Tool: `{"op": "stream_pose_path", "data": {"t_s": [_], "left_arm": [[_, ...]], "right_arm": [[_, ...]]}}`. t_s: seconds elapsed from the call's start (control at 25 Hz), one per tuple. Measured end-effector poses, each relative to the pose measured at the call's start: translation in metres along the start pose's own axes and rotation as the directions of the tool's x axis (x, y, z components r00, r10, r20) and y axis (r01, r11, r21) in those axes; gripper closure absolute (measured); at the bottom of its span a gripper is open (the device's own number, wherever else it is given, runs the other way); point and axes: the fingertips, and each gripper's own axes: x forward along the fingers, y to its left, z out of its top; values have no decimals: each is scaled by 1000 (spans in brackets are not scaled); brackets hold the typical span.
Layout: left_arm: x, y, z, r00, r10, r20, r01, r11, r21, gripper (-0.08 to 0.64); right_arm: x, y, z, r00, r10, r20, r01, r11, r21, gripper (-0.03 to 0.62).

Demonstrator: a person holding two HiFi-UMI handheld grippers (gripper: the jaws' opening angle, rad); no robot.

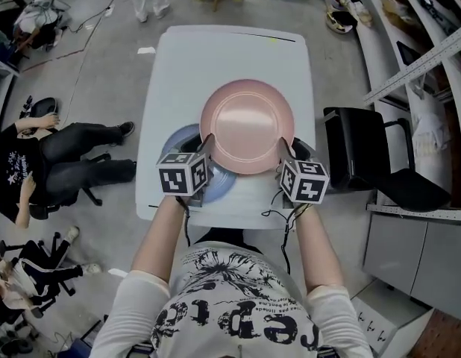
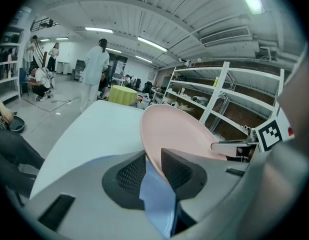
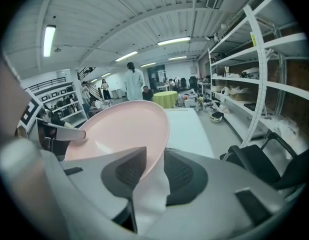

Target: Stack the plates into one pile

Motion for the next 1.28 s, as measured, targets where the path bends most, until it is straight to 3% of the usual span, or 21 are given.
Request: {"op": "stream_pose_path", "data": {"t_s": [0.4, 0.8, 1.04, 1.28], "left_arm": [[-96, 50, -57, 996, 89, -20, -90, 996, -27, 456], [-128, 128, -100, 985, 121, -125, -124, 992, -21, 456], [-121, 148, -115, 976, 110, -188, -109, 994, 15, 449], [-112, 157, -119, 967, 146, -210, -136, 989, 62, 446]], "right_arm": [[-32, 96, -49, 996, 76, -50, -77, 997, -22, 474], [-14, 175, -90, 990, 68, -119, -69, 998, -3, 474], [-3, 187, -108, 986, 20, -164, -20, 1000, 0, 474], [7, 188, -117, 981, -20, -193, 19, 1000, -6, 473]]}}
